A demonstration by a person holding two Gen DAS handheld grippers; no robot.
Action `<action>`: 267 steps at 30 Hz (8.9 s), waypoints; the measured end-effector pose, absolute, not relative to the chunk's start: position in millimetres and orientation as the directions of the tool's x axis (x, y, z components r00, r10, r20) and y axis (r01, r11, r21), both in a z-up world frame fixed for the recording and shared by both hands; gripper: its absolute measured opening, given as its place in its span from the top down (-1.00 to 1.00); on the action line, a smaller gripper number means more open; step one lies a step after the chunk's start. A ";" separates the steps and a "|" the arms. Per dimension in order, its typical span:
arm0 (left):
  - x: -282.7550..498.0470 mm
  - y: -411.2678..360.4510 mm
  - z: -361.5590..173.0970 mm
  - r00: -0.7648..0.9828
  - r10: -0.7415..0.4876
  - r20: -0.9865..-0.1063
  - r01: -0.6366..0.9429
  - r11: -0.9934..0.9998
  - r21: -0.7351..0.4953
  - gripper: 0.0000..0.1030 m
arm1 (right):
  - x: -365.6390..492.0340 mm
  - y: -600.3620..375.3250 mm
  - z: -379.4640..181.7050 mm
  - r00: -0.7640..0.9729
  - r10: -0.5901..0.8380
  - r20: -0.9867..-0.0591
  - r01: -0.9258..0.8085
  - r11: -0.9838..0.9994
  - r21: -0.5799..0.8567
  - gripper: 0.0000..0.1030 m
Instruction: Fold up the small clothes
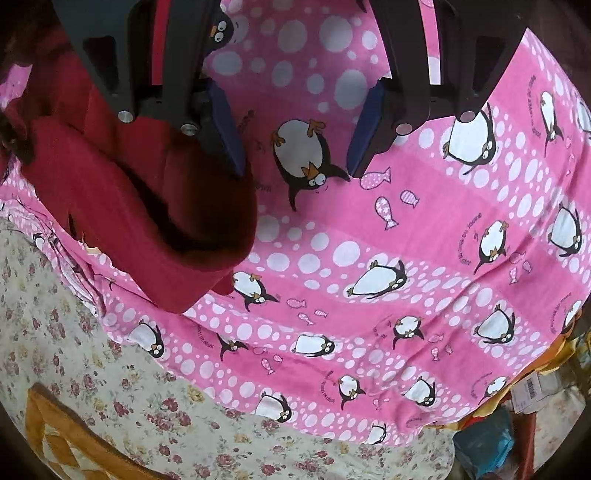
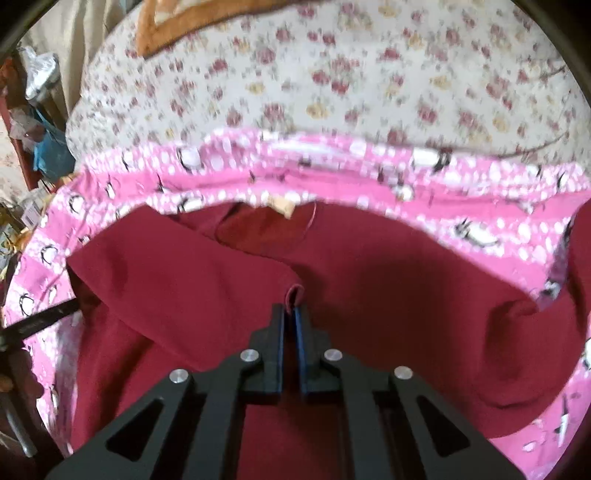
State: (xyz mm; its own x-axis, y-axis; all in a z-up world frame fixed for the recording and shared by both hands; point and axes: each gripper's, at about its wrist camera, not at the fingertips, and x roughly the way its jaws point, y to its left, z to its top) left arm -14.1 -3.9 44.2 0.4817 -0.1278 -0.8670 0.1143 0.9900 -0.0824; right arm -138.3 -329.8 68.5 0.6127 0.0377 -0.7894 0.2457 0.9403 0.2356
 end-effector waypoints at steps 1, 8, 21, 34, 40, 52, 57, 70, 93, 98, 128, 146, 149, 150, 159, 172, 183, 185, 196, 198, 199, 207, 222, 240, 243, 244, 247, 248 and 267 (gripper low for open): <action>-14.5 -4.3 44.4 0.482 -0.127 -0.867 0.114 0.990 -0.081 0.29 | -141.7 -332.5 76.1 0.630 0.029 -0.776 0.245 0.941 0.234 0.89; -16.4 -6.7 46.0 0.484 -0.128 -0.866 0.122 0.989 -0.078 0.29 | -147.5 -348.8 95.1 0.650 -0.045 -0.758 0.294 0.935 0.197 0.90; -24.1 -5.6 55.5 0.486 -0.178 -0.856 0.150 0.982 -0.119 0.29 | -137.4 -413.2 63.7 0.535 -0.241 -0.810 0.505 0.860 0.078 0.90; -44.5 -44.9 58.6 0.431 -0.309 -0.848 0.400 0.908 -0.128 0.29 | -148.9 -435.4 64.6 0.534 -0.205 -0.820 0.566 0.808 0.166 0.42; -35.0 -52.2 44.1 0.456 -0.230 -0.860 0.369 0.928 -0.053 0.29 | -160.6 -414.1 61.3 0.551 -0.096 -0.829 0.495 0.837 0.232 -0.17; -45.1 -25.3 44.7 0.489 -0.335 -0.805 0.245 0.939 -0.242 1.00 | -151.7 -384.8 42.0 0.532 -0.036 -0.846 0.412 0.884 0.221 0.38; -42.3 -8.2 35.0 0.493 -0.265 -0.829 0.160 0.964 -0.213 1.00 | -147.4 -374.5 40.8 0.535 -0.048 -0.843 0.370 0.911 0.182 0.78; -38.9 -25.1 58.6 0.433 -0.457 -0.777 0.266 0.888 -0.375 0.43 | -173.2 -399.1 68.7 0.579 -0.006 -0.815 0.437 0.847 0.304 0.11; -22.1 -21.2 59.4 0.440 -0.476 -0.761 0.140 0.874 -0.465 0.36 | -166.3 -370.7 44.8 0.529 0.096 -0.843 0.393 0.853 0.343 -0.04; -22.1 -11.8 60.7 0.437 -0.539 -0.720 0.139 0.832 -0.538 0.21 | -164.2 -367.9 48.0 0.538 0.099 -0.837 0.387 0.853 0.349 -0.07; -22.3 -27.2 45.1 0.454 -0.344 -0.822 0.184 0.939 -0.291 1.00 | -160.8 -354.4 44.4 0.518 0.134 -0.845 0.369 0.856 0.362 -0.11; -21.7 -41.2 44.8 0.475 -0.249 -0.844 0.188 0.966 -0.179 0.73 | -137.4 -392.2 33.8 0.467 -0.102 -0.879 0.430 0.894 0.125 0.42; -21.7 -41.9 42.8 0.474 -0.244 -0.846 0.187 0.967 -0.174 0.72 | -133.5 -399.2 24.0 0.474 -0.127 -0.872 0.448 0.887 0.114 0.51; -21.3 -41.6 42.5 0.472 -0.248 -0.846 0.186 0.966 -0.180 0.72 | -134.3 -398.7 25.4 0.474 -0.131 -0.871 0.451 0.885 0.112 0.51; -32.3 -41.5 66.3 0.512 -0.320 -0.797 0.211 0.947 -0.244 0.64 | -164.5 -399.6 42.8 0.476 -0.066 -0.877 0.440 0.881 0.173 -0.01; -52.9 -70.3 79.4 0.500 -0.423 -0.756 0.350 0.897 -0.270 0.52 | -221.6 -500.2 107.5 0.573 -0.213 -0.791 0.596 0.771 0.225 -0.27; -44.7 -79.8 65.6 0.481 -0.402 -0.779 0.342 0.904 -0.255 0.52 | -185.3 -610.6 53.8 0.336 -0.337 -0.879 0.767 0.640 0.048 -0.41; -42.2 -81.9 62.2 0.475 -0.394 -0.787 0.342 0.906 -0.248 0.52 | -179.1 -620.0 39.2 0.325 -0.304 -0.896 0.775 0.628 0.069 -0.41; -34.9 -68.0 63.5 0.483 -0.390 -0.784 0.281 0.917 -0.283 0.52 | -216.5 -631.7 60.8 0.531 -0.233 -0.815 0.710 0.647 0.278 0.81; -35.3 -65.9 64.3 0.484 -0.393 -0.782 0.275 0.917 -0.290 0.52 | -224.3 -620.5 77.1 0.609 -0.179 -0.773 0.654 0.665 0.361 0.81; -35.9 -65.1 64.7 0.485 -0.396 -0.780 0.274 0.915 -0.295 0.52 | -225.0 -614.2 84.5 0.636 -0.155 -0.756 0.627 0.674 0.390 0.81; -39.9 -62.5 73.0 0.499 -0.426 -0.754 0.289 0.903 -0.319 0.52 | -183.0 -506.4 131.9 0.721 0.042 -0.691 0.359 0.831 0.425 0.82; -38.4 -60.0 74.9 0.480 -0.453 -0.751 0.298 0.890 -0.346 0.52 | -126.9 -277.4 70.8 0.504 0.331 -0.798 -0.032 0.930 0.366 0.55; -36.5 -132.1 55.8 0.346 -0.515 -0.785 0.466 0.820 -0.332 0.33 | -232.6 -354.6 102.8 0.574 0.237 -0.784 0.135 0.917 0.376 -0.25; -39.8 -148.1 48.4 0.361 -0.475 -0.803 0.494 0.827 -0.268 1.00 | -250.9 -383.1 95.4 0.580 0.221 -0.784 0.213 0.888 0.408 -0.26; -40.2 -147.9 49.3 0.375 -0.473 -0.797 0.495 0.829 -0.259 1.00 | -253.6 -388.7 92.8 0.578 0.214 -0.788 0.230 0.883 0.409 -0.26; -38.2 -137.4 62.6 0.396 -0.527 -0.752 0.480 0.817 -0.320 1.00 | -262.1 -407.7 84.5 0.582 0.189 -0.791 0.288 0.862 0.417 -0.26; -36.6 -129.8 71.7 0.418 -0.546 -0.726 0.471 0.814 -0.340 1.00 | -263.1 -411.7 81.5 0.585 0.182 -0.790 0.303 0.855 0.421 -0.26; -6.6 -63.8 69.9 0.522 -0.333 -0.785 0.223 0.942 -0.251 1.00 | -183.0 -467.6 34.5 0.592 0.152 -0.791 0.473 0.729 0.494 -0.38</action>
